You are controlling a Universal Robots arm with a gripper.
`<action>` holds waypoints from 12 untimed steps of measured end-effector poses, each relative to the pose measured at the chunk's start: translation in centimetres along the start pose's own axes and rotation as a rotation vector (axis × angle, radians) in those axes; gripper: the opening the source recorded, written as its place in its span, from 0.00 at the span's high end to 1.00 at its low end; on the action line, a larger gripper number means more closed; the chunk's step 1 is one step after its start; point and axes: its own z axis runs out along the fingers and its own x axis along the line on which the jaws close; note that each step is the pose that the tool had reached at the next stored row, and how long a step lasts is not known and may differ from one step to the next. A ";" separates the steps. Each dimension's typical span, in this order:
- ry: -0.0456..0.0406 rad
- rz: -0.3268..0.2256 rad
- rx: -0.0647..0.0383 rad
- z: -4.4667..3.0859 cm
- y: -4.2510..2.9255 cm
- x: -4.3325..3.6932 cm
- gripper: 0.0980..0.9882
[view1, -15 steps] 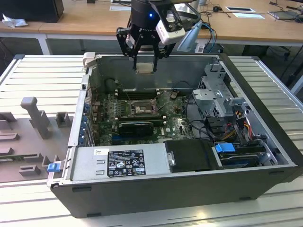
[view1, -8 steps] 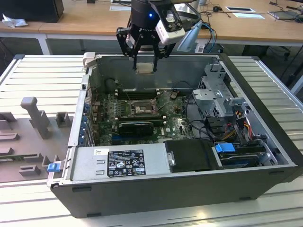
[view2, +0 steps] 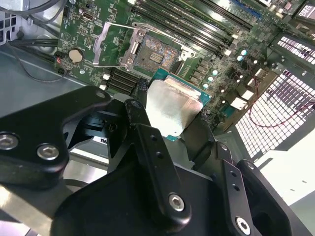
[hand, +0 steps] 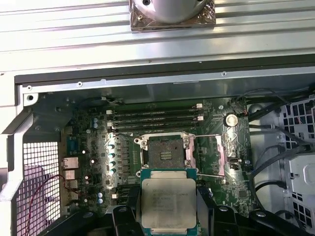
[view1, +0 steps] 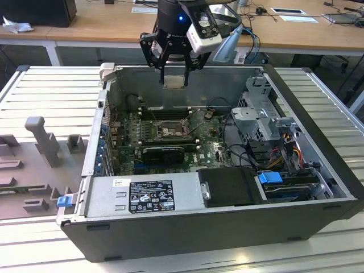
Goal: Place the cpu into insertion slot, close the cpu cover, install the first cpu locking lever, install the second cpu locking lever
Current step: 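Place the cpu into insertion slot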
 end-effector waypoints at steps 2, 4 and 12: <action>-0.0002 0.002 0.000 0.00 0.00 0.00 0.50; -0.0005 0.005 0.000 0.00 0.00 0.00 0.50; -0.0014 0.015 0.000 0.00 0.00 0.00 0.50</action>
